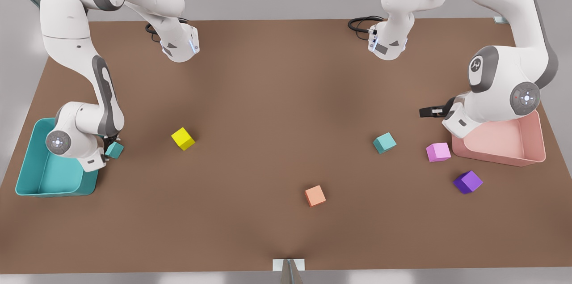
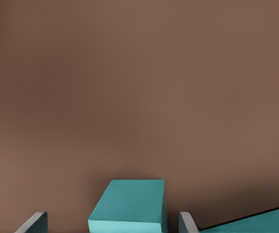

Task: Stack the two blue cubes on top of each other

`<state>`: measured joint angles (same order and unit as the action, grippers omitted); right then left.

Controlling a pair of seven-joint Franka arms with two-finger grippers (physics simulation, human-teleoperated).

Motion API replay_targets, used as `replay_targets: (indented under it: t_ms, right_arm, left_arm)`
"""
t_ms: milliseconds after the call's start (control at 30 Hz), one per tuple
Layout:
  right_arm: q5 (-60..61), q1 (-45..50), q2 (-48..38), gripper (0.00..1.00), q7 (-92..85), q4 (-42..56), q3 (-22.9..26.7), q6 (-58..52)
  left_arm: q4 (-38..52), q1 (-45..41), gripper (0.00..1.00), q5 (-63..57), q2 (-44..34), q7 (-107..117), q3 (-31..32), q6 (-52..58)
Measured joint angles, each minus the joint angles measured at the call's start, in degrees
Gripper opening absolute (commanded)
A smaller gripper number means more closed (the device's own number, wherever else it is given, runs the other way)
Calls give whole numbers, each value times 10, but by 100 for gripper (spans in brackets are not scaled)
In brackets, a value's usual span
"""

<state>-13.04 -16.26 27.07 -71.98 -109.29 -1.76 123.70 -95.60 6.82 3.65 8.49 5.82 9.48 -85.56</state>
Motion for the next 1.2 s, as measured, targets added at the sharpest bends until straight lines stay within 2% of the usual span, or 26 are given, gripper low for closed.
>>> replay_targets:
  t_ms: [1200]
  right_arm:
    - [-4,0,68,100,46,18,32,30]
  left_arm:
    - [0,-6,100,2,-3,0,2,3]
